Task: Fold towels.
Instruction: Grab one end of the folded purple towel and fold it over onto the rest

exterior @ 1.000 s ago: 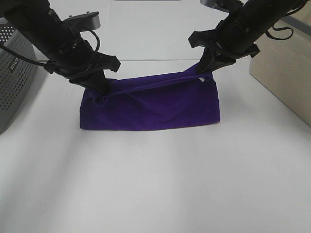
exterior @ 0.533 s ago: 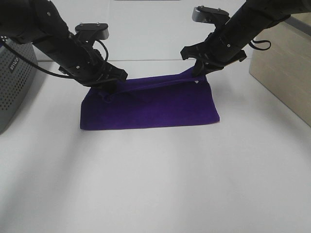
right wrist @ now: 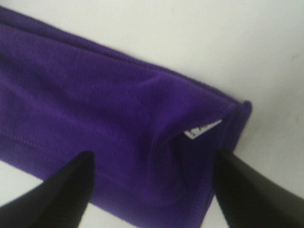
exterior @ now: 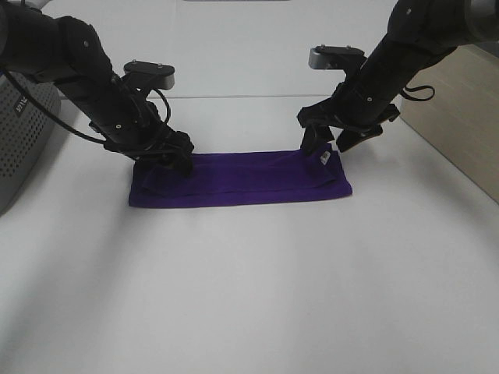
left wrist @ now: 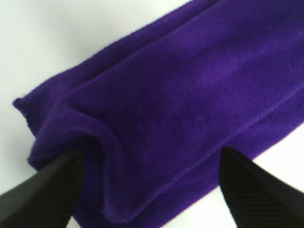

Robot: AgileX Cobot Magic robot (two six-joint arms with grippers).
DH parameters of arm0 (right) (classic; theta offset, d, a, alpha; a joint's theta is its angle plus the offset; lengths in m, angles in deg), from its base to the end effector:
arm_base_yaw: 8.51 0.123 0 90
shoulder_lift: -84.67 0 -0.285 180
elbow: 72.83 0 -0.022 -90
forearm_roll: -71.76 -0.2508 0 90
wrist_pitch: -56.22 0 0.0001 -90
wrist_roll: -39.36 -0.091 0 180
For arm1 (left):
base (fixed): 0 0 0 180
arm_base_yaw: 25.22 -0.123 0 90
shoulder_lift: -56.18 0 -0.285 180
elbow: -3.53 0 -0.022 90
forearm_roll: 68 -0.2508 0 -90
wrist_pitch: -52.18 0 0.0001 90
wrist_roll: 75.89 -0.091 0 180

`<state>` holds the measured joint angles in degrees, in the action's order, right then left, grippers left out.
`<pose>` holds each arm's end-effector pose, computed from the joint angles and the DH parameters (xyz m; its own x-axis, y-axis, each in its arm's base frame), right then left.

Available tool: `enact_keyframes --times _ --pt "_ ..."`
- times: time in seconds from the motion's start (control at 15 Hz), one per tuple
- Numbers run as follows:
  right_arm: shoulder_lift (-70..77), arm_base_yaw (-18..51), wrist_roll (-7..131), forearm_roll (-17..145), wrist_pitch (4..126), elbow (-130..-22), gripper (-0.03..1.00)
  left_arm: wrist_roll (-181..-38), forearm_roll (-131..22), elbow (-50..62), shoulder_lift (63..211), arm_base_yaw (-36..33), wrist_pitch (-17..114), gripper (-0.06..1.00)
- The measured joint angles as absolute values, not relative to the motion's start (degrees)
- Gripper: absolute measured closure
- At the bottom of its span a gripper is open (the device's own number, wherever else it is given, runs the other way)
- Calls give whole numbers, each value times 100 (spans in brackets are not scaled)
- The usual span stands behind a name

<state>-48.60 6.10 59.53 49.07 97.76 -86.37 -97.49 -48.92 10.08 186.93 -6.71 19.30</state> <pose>0.4349 0.1374 0.1431 -0.8861 -0.2796 -0.3697 -0.3762 0.8998 0.2211 0.4147 -0.1559 0.1345 -0.8239 0.3736 -0.4261 0.4615 0.8787 -0.1221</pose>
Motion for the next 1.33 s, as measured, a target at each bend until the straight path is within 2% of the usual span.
enact_keyframes --times 0.07,0.13,0.27,0.47,0.67,1.0,1.33 --pt "-4843 610 5953 4993 10068 -8637 15 -9594 -4950 1088 18641 -671 1569 16" --pt "-4757 610 5953 5039 10383 -8637 10 -9342 -5110 1237 18578 -671 1213 15" --pt "-4333 610 5953 5050 10813 -8637 6 -8752 -5517 1661 18498 -671 480 14" --pt "-3657 610 5741 5056 11363 -8637 6 -8471 -5769 2337 18733 -895 -506 14" --pt "-3210 610 5294 5079 12073 -8637 6 -9044 -5288 2664 19260 -1548 -1119 14" --pt "-2654 610 4887 5085 12239 -8637 6 -10001 -3787 2704 19804 -2407 -1090 14" --pt "-2505 610 4853 5085 12509 -8637 6 -10270 -2973 2767 20159 -2465 -1067 14"
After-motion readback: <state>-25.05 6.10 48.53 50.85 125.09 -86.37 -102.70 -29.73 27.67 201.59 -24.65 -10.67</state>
